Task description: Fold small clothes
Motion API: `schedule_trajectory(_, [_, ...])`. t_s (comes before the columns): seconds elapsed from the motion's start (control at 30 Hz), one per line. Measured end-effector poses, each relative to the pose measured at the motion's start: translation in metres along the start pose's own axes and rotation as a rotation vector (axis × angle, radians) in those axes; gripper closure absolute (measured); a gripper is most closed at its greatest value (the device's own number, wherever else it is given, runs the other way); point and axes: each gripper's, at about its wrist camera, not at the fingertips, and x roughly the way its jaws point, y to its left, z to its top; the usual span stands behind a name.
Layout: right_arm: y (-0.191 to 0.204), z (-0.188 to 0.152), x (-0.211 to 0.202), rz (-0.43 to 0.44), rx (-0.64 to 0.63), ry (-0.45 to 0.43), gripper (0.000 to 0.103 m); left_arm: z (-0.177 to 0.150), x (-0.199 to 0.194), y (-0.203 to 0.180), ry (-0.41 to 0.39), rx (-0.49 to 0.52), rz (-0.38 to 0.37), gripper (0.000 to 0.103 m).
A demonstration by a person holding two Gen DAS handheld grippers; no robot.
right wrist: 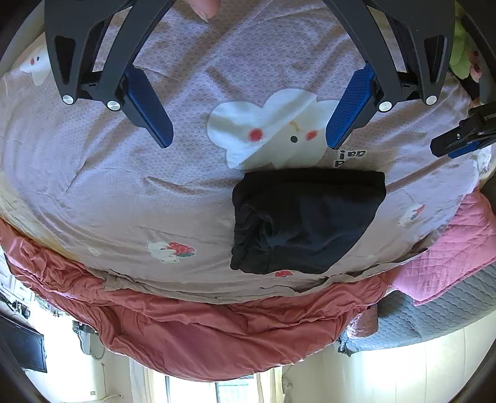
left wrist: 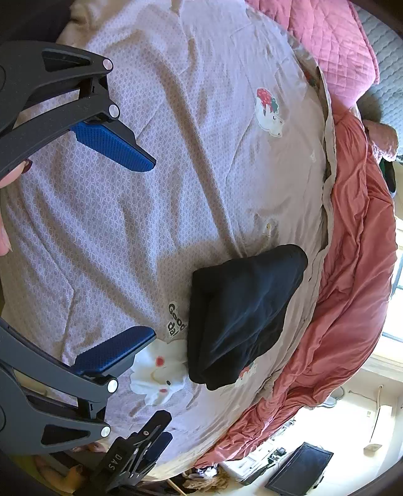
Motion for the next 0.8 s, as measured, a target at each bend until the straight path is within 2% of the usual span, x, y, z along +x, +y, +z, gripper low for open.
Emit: schedule_trajectory(0.8, [0.0026, 0.0027, -0.0003, 0.009, -0.01, 0.006, 0.005, 0.0011, 0.0002, 0.002, 0.013, -0.011, 0.022, 0.009])
